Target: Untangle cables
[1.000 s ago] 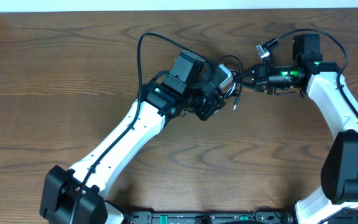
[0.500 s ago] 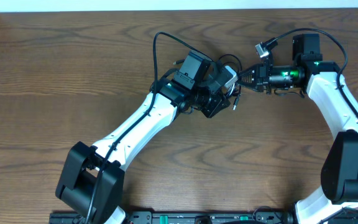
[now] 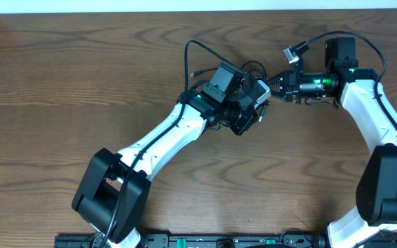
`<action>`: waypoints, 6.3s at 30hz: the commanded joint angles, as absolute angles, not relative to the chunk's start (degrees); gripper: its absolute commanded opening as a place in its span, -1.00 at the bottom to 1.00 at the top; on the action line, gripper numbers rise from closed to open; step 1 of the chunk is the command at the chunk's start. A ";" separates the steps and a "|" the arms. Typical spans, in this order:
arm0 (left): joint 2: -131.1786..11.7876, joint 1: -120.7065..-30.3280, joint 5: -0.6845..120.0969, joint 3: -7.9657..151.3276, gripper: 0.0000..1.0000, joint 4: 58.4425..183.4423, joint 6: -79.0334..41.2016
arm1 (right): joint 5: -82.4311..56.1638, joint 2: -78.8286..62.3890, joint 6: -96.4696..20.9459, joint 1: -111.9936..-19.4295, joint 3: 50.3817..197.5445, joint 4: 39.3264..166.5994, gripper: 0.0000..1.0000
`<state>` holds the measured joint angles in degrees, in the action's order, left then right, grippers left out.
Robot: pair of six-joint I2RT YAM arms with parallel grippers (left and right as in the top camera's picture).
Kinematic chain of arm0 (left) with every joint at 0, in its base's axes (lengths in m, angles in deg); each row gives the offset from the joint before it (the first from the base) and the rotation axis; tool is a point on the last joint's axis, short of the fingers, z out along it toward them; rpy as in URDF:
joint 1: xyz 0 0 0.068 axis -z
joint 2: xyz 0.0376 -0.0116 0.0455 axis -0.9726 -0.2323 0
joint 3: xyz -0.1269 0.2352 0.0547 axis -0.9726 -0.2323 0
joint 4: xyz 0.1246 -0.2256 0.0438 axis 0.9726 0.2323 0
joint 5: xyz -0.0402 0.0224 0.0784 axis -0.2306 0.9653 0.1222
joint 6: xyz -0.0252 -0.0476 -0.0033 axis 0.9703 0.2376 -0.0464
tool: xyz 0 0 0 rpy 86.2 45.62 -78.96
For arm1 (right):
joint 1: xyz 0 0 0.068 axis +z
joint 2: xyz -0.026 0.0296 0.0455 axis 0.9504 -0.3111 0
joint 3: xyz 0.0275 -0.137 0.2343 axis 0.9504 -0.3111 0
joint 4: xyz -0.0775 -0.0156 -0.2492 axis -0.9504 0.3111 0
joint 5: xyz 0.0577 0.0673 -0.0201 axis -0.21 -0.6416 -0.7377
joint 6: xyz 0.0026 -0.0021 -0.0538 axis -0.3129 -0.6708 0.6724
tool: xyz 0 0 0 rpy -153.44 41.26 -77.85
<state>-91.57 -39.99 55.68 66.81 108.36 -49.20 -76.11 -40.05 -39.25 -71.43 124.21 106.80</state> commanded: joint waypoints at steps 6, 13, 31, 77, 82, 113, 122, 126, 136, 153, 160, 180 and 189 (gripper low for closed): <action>-88.14 -46.26 54.90 67.05 -0.86 108.91 -37.13 | -62.87 -40.21 -38.94 -74.38 124.32 108.39 -0.98; -80.23 -47.20 54.92 67.05 -0.85 110.90 -36.11 | -47.46 -40.21 -40.32 -74.88 124.32 111.04 -0.98; -68.47 -47.84 54.99 67.05 -0.85 109.78 -30.64 | -58.93 -39.55 -24.91 -74.90 125.35 114.14 0.27; -68.34 -52.34 43.27 67.05 -0.85 91.60 3.28 | -54.91 -30.90 -47.23 -54.90 125.81 101.29 -0.86; -68.30 -52.78 33.37 67.05 -0.85 77.28 15.30 | -48.38 -31.99 -51.07 -54.90 125.70 99.87 -0.89; -56.52 -57.65 27.95 67.05 -0.85 67.86 18.93 | -49.60 -35.07 -38.20 -68.59 125.72 101.90 -0.43; -60.36 -57.65 27.93 67.03 -0.85 83.49 9.36 | -79.63 -34.92 -13.76 -69.31 125.74 101.20 0.04; -62.29 -57.63 27.66 67.03 -0.85 87.42 9.36 | -80.51 -34.85 -11.56 -68.43 125.74 101.20 0.18; -63.62 -57.65 27.31 67.03 -0.85 89.74 6.56 | -84.38 -34.85 -3.01 -64.11 125.72 102.60 0.41; -63.60 -57.65 24.45 67.03 -0.85 89.70 8.81 | -72.66 -34.87 -0.41 -57.02 125.72 100.94 -0.64; -63.58 -57.65 24.56 67.05 -0.86 89.02 9.09 | -44.51 -34.87 -35.84 -59.71 125.72 98.38 -0.98; -63.66 -78.15 32.95 67.03 -0.85 97.52 -0.92 | -27.11 -34.87 -35.40 -61.29 125.70 121.49 -0.98; -63.66 -78.11 49.65 67.03 -0.85 119.49 -16.94 | -37.78 -34.85 -17.94 -61.26 125.72 133.70 -0.98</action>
<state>-65.13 -77.60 39.64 65.58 116.67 -8.46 -35.61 -34.48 -26.55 -60.54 126.25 131.21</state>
